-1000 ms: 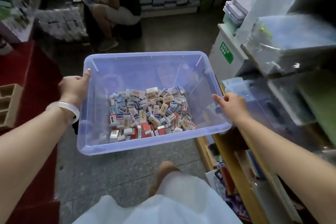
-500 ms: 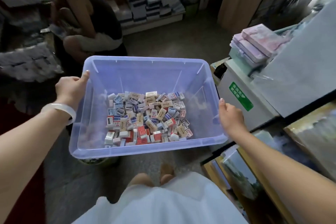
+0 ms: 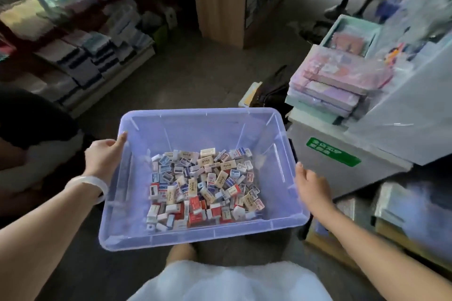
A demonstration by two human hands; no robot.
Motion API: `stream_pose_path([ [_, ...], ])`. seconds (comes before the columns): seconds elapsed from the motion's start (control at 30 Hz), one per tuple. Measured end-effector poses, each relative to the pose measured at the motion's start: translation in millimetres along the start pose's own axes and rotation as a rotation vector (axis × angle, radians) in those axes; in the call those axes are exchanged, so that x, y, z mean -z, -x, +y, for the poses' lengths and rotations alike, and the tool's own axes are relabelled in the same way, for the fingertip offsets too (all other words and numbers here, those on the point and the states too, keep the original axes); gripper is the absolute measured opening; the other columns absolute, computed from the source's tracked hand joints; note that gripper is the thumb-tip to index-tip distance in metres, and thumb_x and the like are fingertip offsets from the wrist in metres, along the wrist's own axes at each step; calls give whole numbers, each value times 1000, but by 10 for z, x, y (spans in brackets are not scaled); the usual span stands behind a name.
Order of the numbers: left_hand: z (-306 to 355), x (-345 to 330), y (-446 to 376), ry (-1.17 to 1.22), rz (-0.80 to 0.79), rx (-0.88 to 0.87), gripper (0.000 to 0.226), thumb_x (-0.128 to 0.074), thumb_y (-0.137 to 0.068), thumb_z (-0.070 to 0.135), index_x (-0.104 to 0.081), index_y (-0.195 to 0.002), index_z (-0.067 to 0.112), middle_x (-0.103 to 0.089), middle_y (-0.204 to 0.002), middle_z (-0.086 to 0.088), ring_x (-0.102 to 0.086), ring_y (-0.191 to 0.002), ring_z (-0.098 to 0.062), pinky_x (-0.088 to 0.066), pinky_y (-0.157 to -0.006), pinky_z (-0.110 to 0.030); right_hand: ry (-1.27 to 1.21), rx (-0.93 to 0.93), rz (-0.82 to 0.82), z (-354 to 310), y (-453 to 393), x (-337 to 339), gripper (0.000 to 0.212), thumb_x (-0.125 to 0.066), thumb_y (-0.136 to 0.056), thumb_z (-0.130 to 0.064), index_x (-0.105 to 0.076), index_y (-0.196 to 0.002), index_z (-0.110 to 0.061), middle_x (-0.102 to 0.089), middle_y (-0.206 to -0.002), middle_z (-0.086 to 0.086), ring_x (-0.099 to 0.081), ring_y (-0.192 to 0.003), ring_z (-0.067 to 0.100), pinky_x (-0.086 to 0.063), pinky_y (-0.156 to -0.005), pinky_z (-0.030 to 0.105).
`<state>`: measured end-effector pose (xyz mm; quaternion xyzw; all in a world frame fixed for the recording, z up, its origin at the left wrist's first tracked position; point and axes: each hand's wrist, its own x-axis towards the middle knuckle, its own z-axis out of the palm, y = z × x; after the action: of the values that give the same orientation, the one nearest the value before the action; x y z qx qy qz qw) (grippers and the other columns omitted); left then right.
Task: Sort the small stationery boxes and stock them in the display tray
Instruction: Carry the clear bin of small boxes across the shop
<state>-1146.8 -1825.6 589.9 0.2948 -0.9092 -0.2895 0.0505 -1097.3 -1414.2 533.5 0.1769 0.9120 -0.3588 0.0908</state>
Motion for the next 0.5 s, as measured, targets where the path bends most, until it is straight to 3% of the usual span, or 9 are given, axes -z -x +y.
stream_pose_path([
  [0.13,276,-279,-626,-47,-184,-165,58,-44,-97,39,-30,-48,11,-32,-50,-8,-30,-52,-24,-25,-55,-36,-63,-234,145,-75,88,-359,49,-29,-101,-32,-51,-68,-4,-61,-85,28,-58,-91,42,-36,-70,34],
  [0.23,411,-526,-941,-113,-328,-291,59,-41,-97,41,-36,-49,8,-40,-48,-7,-38,-52,-25,-29,-51,-31,-61,-400,178,-42,229,-573,50,-27,-101,-35,-43,-60,-11,-53,-62,18,-57,-70,33,-35,-62,32],
  [0.33,415,-909,-1167,-177,-428,-357,58,-41,-98,42,-40,-53,5,-45,-50,-10,-42,-53,-26,-30,-52,-32,-110,-467,271,123,335,-783,52,-33,-100,-33,-40,-53,-11,-36,-43,2,-38,-42,17,-29,-50,28],
  [0.5,156,-1711,-1221,-242,-535,-408,55,-47,-96,40,-37,-52,9,-45,-48,-8,-41,-50,-21,-31,-51,-31,-16,-521,336,520,222,-1075,46,-43,-98,-27,-48,-56,-8,-51,-47,10,-49,-42,24,-37,-45,28],
])
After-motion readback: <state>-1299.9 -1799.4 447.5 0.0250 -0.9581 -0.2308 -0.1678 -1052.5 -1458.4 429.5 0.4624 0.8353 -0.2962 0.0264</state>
